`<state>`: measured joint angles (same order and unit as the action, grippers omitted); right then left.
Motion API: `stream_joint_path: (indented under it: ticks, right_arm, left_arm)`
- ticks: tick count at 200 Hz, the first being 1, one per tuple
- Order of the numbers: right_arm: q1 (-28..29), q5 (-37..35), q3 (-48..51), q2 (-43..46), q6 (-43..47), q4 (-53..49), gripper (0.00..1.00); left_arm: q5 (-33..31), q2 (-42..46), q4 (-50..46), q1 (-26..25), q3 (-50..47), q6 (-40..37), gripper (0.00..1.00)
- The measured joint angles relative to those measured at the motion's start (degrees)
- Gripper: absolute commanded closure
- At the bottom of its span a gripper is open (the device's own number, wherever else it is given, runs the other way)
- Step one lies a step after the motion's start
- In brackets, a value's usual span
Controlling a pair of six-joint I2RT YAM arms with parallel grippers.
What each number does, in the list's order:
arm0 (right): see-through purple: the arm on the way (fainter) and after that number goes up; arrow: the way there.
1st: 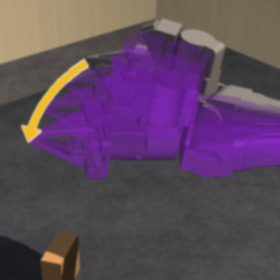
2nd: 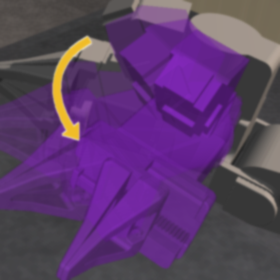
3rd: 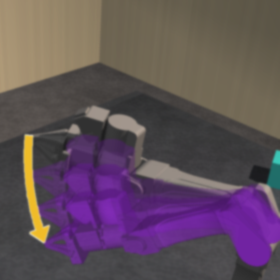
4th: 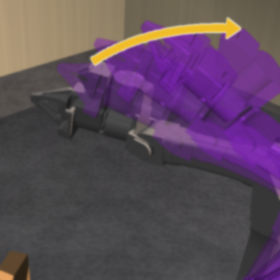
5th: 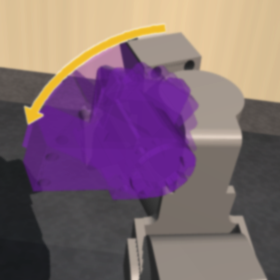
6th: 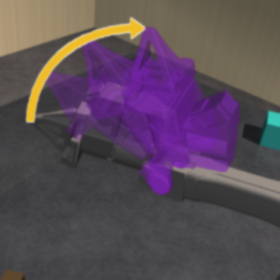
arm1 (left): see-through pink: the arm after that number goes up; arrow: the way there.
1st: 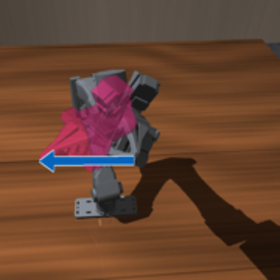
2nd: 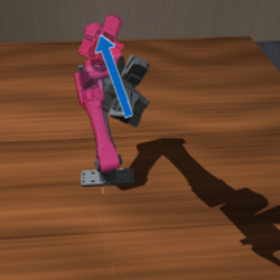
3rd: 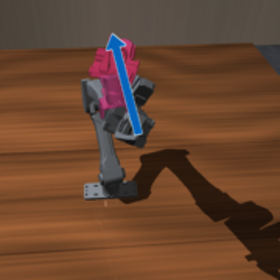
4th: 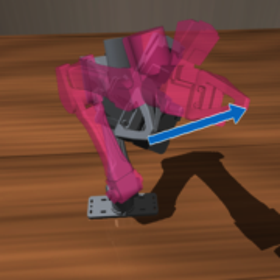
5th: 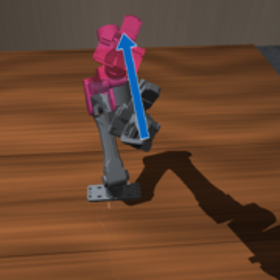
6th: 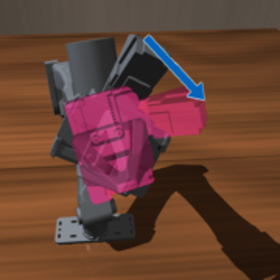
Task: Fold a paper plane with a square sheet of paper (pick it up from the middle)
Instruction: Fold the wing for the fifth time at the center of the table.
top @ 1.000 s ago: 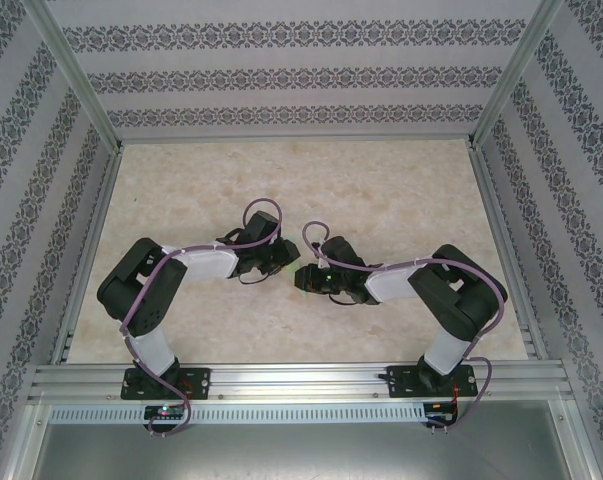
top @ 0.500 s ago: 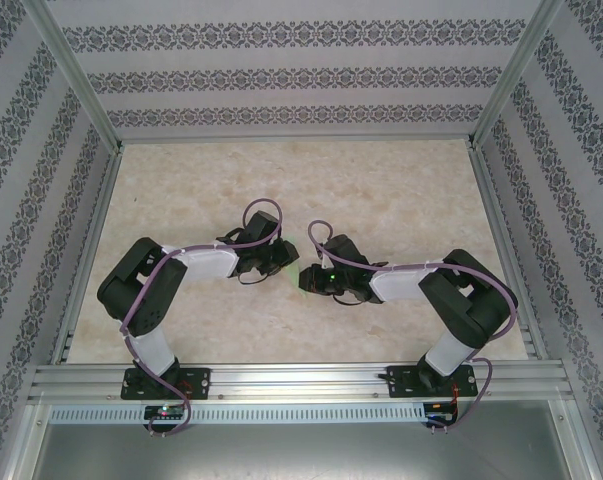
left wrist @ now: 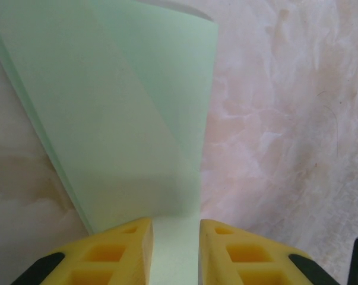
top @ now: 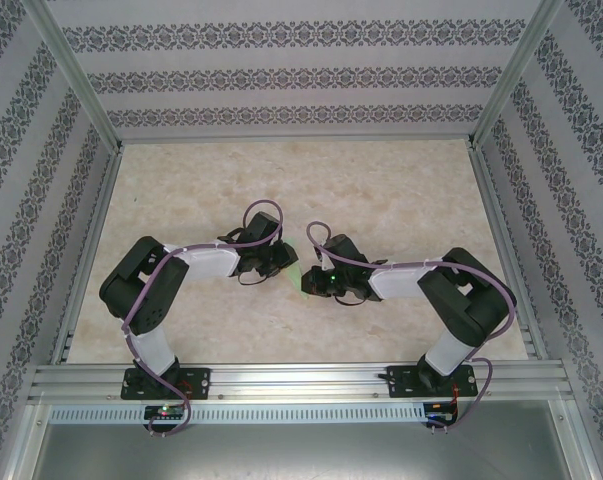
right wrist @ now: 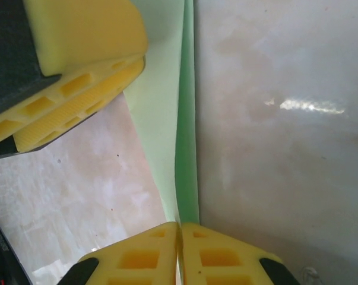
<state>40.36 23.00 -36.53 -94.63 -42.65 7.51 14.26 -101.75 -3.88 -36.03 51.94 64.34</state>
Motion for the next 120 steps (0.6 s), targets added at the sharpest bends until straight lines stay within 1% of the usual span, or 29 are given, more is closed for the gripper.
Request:
stream_joint_path:
  ticks: [37,47,79,105,120]
  right_arm:
    - [0.0,0.22,-0.83,1.81,0.79,-2.45,0.93]
    - [0.0,0.79,-1.07,1.68,0.76,-2.58,0.93]
    - [0.02,1.95,-1.36,-0.44,1.03,-2.47,0.98]
    - [0.39,2.82,-2.89,-2.82,2.73,-3.65,0.98]
    - [0.7,3.06,-3.52,-3.34,3.63,-3.96,0.96]
  left_arm:
    - [-0.22,0.0,-0.48,-0.02,0.0,0.0,0.73]
    - [-0.37,0.0,-0.5,0.0,0.0,0.0,0.73]
    - [-0.63,0.0,-0.94,-0.02,0.0,0.0,0.73]
    - [-0.66,0.0,-1.18,-0.04,0.0,0.0,0.73]
    - [-0.79,0.0,-1.51,-0.04,0.2,0.0,0.73]
